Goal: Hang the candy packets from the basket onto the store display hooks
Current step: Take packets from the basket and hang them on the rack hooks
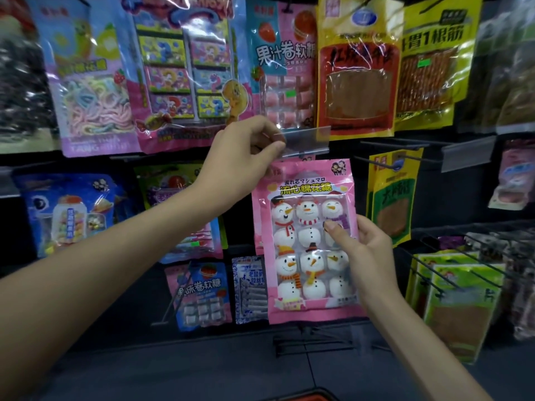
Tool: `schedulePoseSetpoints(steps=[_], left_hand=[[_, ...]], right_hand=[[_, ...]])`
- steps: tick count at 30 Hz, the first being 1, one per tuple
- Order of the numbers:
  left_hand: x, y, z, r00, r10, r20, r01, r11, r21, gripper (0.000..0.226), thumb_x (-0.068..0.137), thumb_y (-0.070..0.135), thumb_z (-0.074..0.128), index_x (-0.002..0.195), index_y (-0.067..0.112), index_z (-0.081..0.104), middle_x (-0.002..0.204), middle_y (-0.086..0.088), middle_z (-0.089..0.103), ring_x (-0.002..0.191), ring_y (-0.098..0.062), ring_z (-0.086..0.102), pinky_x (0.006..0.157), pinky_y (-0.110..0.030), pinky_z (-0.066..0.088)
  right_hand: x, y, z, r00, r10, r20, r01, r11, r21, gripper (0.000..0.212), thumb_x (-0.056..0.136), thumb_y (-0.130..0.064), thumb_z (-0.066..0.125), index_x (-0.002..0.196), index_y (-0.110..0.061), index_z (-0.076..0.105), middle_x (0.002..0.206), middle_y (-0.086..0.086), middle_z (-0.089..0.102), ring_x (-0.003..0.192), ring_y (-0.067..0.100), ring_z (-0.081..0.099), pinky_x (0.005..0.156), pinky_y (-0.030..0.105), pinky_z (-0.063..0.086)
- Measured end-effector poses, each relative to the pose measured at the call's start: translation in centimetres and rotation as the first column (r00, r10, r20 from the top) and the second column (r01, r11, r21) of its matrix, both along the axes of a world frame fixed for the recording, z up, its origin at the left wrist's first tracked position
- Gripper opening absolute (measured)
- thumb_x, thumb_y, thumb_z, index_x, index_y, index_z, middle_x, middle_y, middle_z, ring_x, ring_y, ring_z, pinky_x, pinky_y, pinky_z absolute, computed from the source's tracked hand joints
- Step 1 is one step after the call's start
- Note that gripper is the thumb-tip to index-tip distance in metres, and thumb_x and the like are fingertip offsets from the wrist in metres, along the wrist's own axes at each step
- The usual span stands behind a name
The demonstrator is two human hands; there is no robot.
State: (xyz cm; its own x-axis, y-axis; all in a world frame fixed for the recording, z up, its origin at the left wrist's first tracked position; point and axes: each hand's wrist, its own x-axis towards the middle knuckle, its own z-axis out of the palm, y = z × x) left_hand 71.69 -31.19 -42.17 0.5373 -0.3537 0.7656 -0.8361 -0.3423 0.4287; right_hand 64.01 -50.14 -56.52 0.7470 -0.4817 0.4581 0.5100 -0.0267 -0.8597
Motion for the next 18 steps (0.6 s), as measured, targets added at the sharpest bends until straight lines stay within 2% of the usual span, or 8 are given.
schedulePoseSetpoints(steps=[6,8,13,16,18], left_hand=[[-0.3,-0.1,-1.1,1.000,-0.030,0.007,0.031,0.996,-0.087,0.005,0.100,0.017,0.070,0.102,0.016,0.074,0.091,0.006,0.078,0.087,-0.011,0.074,0.082,-0.042,0.061],[-0.4,-0.1,-1.5,0.999,-0.030,0.025,0.032,0.994,-0.102,0.006,0.100,0.018,0.071,0.103,0.017,0.075,0.092,0.008,0.077,0.088,-0.011,0.073,0.082,-0.040,0.061],[-0.7,0.2,-2.2,0.997,-0.014,0.079,0.022,0.995,-0.099,0.010,0.099,0.021,0.072,0.107,0.019,0.078,0.092,0.014,0.075,0.086,-0.010,0.070,0.082,-0.034,0.059],[-0.7,0.5,-2.6,0.992,0.015,0.127,-0.006,0.997,-0.071,0.013,0.097,0.022,0.074,0.109,0.022,0.078,0.093,0.020,0.072,0.087,-0.008,0.068,0.079,-0.025,0.057],[-0.7,0.5,-2.9,0.990,0.022,0.142,-0.014,0.998,-0.057,0.016,0.097,0.022,0.075,0.112,0.021,0.078,0.097,0.017,0.073,0.090,-0.007,0.067,0.078,-0.020,0.053]], right_hand=[[0.6,0.2,-0.2,0.998,-0.043,-0.040,0.042,0.999,-0.030,0.017,0.092,-0.018,0.078,0.109,-0.020,0.077,0.100,-0.003,0.081,0.095,0.015,0.076,0.079,0.026,0.059],[0.7,0.2,-0.3,0.998,-0.047,-0.045,0.045,0.998,-0.037,0.016,0.093,-0.019,0.078,0.109,-0.020,0.077,0.099,-0.003,0.080,0.095,0.014,0.076,0.080,0.028,0.059],[1.1,0.3,-0.2,0.999,-0.032,-0.040,0.031,0.999,-0.012,0.015,0.093,-0.018,0.078,0.108,-0.019,0.077,0.098,-0.004,0.081,0.092,0.013,0.076,0.074,0.021,0.058],[1.4,0.3,-0.3,0.999,-0.025,-0.037,0.025,1.000,-0.002,0.015,0.092,-0.017,0.078,0.107,-0.019,0.078,0.097,-0.003,0.081,0.091,0.014,0.077,0.075,0.024,0.057],[1.5,0.4,-0.3,0.999,-0.014,-0.039,0.014,1.000,0.017,0.016,0.093,-0.017,0.077,0.108,-0.018,0.077,0.097,-0.002,0.081,0.091,0.015,0.077,0.075,0.025,0.058]])
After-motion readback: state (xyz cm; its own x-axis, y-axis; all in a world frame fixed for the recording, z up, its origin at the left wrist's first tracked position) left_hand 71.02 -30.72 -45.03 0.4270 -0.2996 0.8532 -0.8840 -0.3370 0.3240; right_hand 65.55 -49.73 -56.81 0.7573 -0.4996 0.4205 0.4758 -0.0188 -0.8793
